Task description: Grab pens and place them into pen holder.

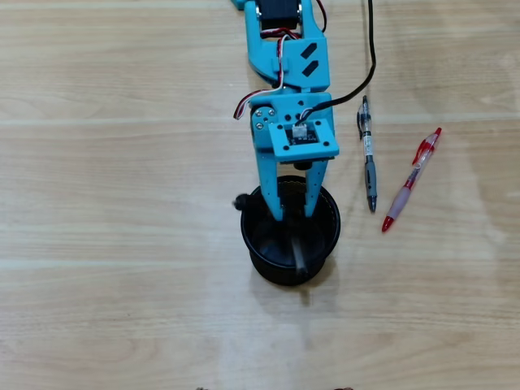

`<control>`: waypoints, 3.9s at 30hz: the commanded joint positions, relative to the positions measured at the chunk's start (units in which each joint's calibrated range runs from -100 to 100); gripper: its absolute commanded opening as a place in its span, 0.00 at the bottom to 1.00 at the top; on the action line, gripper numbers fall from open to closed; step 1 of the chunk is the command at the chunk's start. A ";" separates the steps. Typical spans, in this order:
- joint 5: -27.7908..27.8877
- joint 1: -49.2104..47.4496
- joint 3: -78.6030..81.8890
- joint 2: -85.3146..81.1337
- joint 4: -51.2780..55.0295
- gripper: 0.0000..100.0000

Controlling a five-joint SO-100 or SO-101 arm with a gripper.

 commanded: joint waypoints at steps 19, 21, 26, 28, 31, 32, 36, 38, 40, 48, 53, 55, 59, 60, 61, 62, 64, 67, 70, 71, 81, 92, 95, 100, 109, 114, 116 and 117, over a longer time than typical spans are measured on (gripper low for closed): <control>-6.02 -26.26 -20.92 4.01 74.12 0.22; -6.38 -27.55 -20.74 6.46 66.30 0.25; -6.49 -27.39 -17.57 13.14 53.92 0.26; -6.54 -26.75 -16.39 14.33 53.84 0.26; -6.54 -25.70 -15.31 16.35 53.84 0.26; -6.54 -25.21 -15.31 17.12 53.84 0.26; -6.54 -23.52 -15.31 20.50 53.84 0.24; -6.59 -23.04 -15.31 21.76 53.84 0.20; -6.80 -22.31 -15.31 22.69 53.84 0.14; -10.77 -20.46 -15.67 18.64 54.61 0.02; -9.99 -17.71 -16.03 7.31 54.27 0.02; -7.95 -15.78 -16.57 2.49 53.24 0.02; -2.93 -11.83 -21.64 -4.10 41.98 0.02; -1.62 -10.86 -22.91 -4.78 37.25 0.02; -0.42 -9.81 -23.91 -4.95 32.44 0.02; 0.52 -8.60 -24.54 -4.95 27.11 0.02; 1.30 -6.26 -24.54 -4.19 16.97 0.02; 0.99 -3.28 -22.37 -1.14 3.64 0.02; -2.67 -1.75 -19.65 2.15 -4.35 0.02; -3.87 -1.67 -18.57 3.17 -6.07 0.02; -5.65 -1.02 -13.86 9.34 -10.19 0.02; -1.42 0.35 -13.40 9.00 -10.02 0.08; -0.79 0.67 -13.59 8.92 -10.02 0.08; -0.53 0.67 -13.59 8.92 -10.02 0.08; 6.22 -10.78 -15.49 2.66 7.25 0.12; 2.61 -21.99 -29.79 9.76 49.63 0.24; -3.61 -26.10 -38.76 15.76 59.68 0.25; -5.96 -27.88 -42.92 19.14 62.00 0.25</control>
